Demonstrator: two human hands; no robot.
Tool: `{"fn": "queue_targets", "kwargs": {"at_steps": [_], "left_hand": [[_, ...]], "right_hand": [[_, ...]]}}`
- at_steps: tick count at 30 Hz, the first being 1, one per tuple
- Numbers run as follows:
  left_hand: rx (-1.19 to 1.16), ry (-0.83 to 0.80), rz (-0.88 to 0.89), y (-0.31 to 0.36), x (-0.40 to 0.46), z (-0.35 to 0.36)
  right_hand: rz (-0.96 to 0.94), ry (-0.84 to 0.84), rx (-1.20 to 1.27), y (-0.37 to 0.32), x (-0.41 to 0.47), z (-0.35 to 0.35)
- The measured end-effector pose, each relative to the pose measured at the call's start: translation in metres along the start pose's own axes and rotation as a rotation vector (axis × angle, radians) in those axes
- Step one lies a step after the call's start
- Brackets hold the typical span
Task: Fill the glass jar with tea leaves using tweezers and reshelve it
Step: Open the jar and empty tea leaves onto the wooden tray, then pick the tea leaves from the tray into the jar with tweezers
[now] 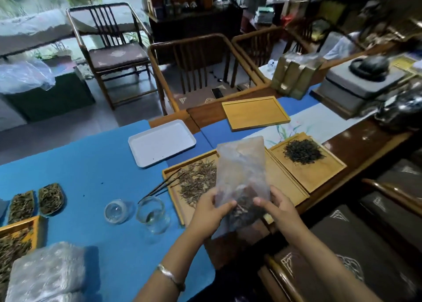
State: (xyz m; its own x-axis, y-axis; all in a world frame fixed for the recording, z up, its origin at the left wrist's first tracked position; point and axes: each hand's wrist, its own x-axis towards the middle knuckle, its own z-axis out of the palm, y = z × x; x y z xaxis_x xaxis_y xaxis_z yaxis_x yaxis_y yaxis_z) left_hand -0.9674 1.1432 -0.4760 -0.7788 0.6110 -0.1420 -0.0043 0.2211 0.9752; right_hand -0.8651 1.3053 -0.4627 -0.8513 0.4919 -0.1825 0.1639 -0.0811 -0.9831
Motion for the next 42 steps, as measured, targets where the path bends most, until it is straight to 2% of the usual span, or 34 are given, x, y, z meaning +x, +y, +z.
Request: {"fn": "queue_targets", "kwargs": {"at_steps": [6, 12, 15, 23, 28, 34, 37, 42], "left_hand": [[0.047, 0.039, -0.059, 0.011, 0.084, 0.059], [0.017, 0.054, -0.219, -0.015, 0.151, 0.113], [0.006, 0.04, -0.299, -0.031, 0.172, 0.124], [0.113, 0.051, -0.377, -0.067, 0.205, 0.135], [0.22, 0.094, -0.418, -0.076, 0.213, 0.145], [0.329, 0.065, -0.381, -0.07, 0.214, 0.139], [0.271, 0.078, -0.364, -0.068, 0.208, 0.12], [0.348, 0.121, -0.288, -0.064, 0.183, 0.071]], "right_hand": [[0.083, 0.096, 0.048, 0.015, 0.057, -0.061], [0.172, 0.073, -0.034, 0.036, 0.127, -0.111], [0.222, 0.055, -0.05, 0.056, 0.15, -0.123], [0.291, 0.026, -0.084, 0.097, 0.185, -0.136], [0.314, 0.108, -0.104, 0.113, 0.191, -0.137], [0.287, 0.123, -0.317, 0.098, 0.193, -0.138], [0.273, 0.14, -0.429, 0.084, 0.191, -0.138], [0.125, 0.189, -0.72, 0.067, 0.184, -0.125]]}}
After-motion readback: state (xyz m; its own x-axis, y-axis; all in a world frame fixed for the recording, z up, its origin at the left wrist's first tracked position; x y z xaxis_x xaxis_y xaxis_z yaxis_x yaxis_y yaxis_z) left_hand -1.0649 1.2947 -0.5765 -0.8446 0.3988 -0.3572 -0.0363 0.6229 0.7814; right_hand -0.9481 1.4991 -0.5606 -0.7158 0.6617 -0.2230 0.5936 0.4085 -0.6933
